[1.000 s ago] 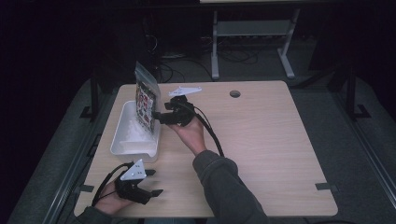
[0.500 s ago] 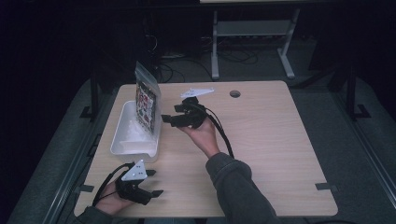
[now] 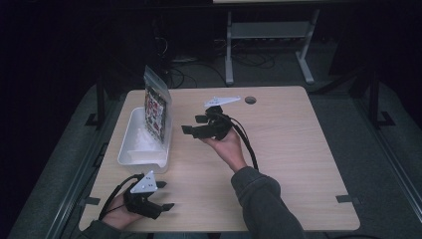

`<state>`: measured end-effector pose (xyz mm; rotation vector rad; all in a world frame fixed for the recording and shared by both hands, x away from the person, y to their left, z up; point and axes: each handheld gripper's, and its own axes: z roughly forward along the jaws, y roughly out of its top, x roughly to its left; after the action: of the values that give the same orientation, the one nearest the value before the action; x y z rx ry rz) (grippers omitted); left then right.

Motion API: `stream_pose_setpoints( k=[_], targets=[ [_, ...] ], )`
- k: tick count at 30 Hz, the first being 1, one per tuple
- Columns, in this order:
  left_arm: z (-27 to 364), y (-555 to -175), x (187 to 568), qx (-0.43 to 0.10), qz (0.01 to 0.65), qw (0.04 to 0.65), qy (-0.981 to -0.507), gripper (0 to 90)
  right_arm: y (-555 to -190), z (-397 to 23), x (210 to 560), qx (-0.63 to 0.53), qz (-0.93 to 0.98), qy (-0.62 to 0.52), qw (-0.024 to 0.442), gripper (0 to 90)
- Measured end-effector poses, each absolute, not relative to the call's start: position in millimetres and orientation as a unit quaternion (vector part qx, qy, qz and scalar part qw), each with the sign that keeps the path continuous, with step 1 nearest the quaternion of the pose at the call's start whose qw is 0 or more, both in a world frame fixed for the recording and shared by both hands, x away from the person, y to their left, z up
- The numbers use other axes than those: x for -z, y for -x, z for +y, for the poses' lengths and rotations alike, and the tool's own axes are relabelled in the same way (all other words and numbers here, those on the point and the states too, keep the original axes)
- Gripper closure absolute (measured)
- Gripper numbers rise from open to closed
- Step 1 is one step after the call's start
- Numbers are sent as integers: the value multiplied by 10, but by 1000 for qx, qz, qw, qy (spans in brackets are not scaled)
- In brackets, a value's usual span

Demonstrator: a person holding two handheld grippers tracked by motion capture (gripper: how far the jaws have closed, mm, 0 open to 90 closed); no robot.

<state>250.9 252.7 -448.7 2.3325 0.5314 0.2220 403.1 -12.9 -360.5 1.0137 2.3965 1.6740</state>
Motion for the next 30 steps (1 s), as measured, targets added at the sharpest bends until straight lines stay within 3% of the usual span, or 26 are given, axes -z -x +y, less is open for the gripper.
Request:
stream_pose_setpoints(
  k=[30],
  targets=[
    [2521,-2509,4492,-87,209,361,-905,231,-3851,-674,3701,-534,773,-342,16,257]
  ],
)
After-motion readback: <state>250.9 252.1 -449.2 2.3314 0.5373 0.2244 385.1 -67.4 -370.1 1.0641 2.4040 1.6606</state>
